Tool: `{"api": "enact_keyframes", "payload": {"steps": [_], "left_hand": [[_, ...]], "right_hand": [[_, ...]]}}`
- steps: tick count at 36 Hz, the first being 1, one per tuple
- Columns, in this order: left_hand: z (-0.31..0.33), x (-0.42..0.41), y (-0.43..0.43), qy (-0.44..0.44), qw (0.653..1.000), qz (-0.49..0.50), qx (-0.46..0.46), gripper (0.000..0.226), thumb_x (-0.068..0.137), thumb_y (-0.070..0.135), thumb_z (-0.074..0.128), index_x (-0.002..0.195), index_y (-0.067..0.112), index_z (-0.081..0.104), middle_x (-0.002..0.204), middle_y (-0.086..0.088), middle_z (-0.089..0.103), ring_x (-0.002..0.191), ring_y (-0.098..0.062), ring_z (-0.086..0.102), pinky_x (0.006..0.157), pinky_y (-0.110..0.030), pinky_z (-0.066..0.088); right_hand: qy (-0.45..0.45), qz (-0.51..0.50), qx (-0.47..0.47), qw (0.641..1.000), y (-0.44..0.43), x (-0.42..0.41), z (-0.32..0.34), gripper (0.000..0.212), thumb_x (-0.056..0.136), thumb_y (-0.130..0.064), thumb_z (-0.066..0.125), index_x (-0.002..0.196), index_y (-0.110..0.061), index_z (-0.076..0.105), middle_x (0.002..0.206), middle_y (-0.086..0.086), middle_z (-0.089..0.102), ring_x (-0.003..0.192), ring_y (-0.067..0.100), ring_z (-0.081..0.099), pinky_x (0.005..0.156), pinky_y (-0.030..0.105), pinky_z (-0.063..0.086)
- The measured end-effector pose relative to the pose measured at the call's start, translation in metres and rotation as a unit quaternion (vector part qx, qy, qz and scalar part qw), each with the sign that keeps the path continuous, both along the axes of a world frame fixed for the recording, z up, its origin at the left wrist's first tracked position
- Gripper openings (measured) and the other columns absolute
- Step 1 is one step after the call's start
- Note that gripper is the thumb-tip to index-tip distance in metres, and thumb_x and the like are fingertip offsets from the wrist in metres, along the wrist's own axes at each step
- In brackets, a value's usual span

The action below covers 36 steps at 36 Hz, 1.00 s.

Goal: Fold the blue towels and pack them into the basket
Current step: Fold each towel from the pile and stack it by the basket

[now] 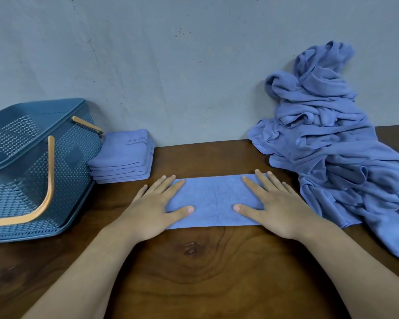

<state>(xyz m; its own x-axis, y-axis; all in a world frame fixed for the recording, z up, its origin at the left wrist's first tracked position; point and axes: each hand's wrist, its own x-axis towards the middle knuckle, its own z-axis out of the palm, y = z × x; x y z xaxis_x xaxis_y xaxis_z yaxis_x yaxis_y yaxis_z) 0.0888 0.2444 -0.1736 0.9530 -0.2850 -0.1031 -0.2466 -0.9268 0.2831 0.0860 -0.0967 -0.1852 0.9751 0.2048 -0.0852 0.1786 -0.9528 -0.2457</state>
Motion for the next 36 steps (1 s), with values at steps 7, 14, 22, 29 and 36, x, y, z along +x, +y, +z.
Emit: {"api": "enact_keyframes", "payload": {"steps": [7,14,22,29,36], "left_hand": [[0.001,0.001,0.005,-0.079,0.995,0.005,-0.068,0.068,0.100,0.076,0.043,0.160,0.046,0.039,0.168,0.029,0.026,0.160,0.001,0.013,0.132,-0.042,0.016],[0.013,-0.004,0.010,-0.128,0.965,-0.020,-0.228,0.010,0.100,0.045,0.064,0.102,0.036,0.068,0.097,0.012,0.067,0.090,-0.014,0.064,0.076,-0.034,0.053],[0.007,-0.016,0.004,-0.116,0.965,-0.189,-0.141,0.026,0.089,0.065,0.078,0.097,0.046,0.063,0.103,0.020,0.066,0.103,-0.010,0.062,0.087,-0.029,0.051],[0.010,-0.008,0.013,-0.097,0.971,-0.155,-0.154,0.009,0.100,0.052,0.070,0.096,0.044,0.072,0.103,0.020,0.069,0.105,-0.009,0.065,0.090,-0.036,0.054],[0.012,-0.011,0.015,-0.080,0.977,-0.154,-0.122,0.038,0.082,0.075,0.076,0.103,0.047,0.062,0.112,0.022,0.065,0.111,-0.008,0.061,0.089,-0.027,0.052]], "right_hand": [[0.005,-0.001,0.007,1.000,-0.001,0.002,0.001,0.106,0.070,-0.109,0.008,0.162,-0.058,-0.007,0.172,-0.022,-0.020,0.159,0.006,-0.021,0.131,0.043,-0.002],[-0.002,-0.001,0.001,1.000,-0.002,0.000,0.001,0.104,0.073,-0.107,0.007,0.163,-0.056,-0.007,0.173,-0.020,-0.019,0.160,0.008,-0.020,0.131,0.043,-0.002],[-0.004,-0.001,-0.002,1.000,-0.002,0.001,0.001,0.104,0.073,-0.107,0.007,0.163,-0.055,-0.007,0.173,-0.019,-0.020,0.160,0.008,-0.020,0.131,0.044,-0.002],[-0.001,0.000,-0.001,1.000,-0.004,0.002,0.003,0.105,0.073,-0.107,0.007,0.163,-0.055,-0.007,0.173,-0.018,-0.020,0.160,0.008,-0.020,0.131,0.044,0.000],[0.003,0.000,0.001,1.000,-0.004,0.001,0.006,0.103,0.075,-0.105,0.010,0.163,-0.055,-0.006,0.174,-0.017,-0.019,0.160,0.008,-0.020,0.131,0.043,-0.001]]}}
